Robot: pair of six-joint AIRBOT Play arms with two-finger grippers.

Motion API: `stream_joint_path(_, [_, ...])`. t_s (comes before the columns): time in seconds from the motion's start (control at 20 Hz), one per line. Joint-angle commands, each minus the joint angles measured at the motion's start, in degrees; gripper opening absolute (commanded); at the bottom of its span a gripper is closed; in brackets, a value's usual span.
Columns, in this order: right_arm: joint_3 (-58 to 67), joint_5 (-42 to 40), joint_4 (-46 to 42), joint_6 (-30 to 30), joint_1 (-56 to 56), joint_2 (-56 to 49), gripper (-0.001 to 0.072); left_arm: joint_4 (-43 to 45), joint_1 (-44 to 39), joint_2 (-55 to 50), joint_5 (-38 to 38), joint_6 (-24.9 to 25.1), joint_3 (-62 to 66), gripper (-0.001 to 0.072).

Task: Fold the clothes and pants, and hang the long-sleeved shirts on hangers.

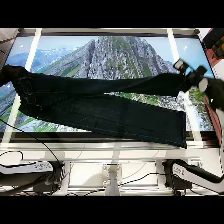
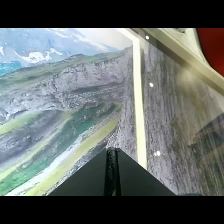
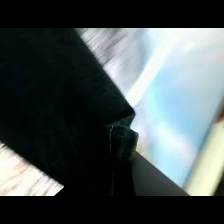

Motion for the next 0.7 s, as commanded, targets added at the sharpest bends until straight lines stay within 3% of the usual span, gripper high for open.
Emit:
stream_joint_path(0.0, [-15.1,-0.4,0.3,1.4,-0.5,7.0,0.0022,0.0,0.1,0.0,-0.9,0.0,0.0,0.0039])
stream_joint_path(0.15, [-18.4,4.1,3.7,1.5,-0.5,11.6,0.0022,0.0,0.1,0.0,-0.9,0.0,0.0,0.0038])
stream_joint_path(0.4, [-18.4,24.3,9.6,2.0,-0.5,15.6,0.0027,0.0,0.1,0.0,-0.9,0.0,0.0,0.0039])
stream_joint_path(0.45, [-18.4,26.8,9.3,4.7,-0.5,15.6,0.0113,0.0,0.1,0.0,-0.9,0.0,0.0,0.0039])
stream_joint_path(0.5, [-18.4,27.3,8.8,8.6,-0.5,15.6,0.0316,0.0,0.1,0.0,-0.9,0.0,0.0,0.0039])
stream_joint_path(0.55, [-18.3,27.2,8.5,12.8,-0.5,15.6,0.0407,0.0,0.1,0.0,-0.9,0.0,0.0,0.0039])
stream_joint_path(0.65, [-17.2,27.1,8.5,18.2,-0.5,15.6,0.0415,0.0,0.1,0.0,-0.9,0.0,0.0,0.0039])
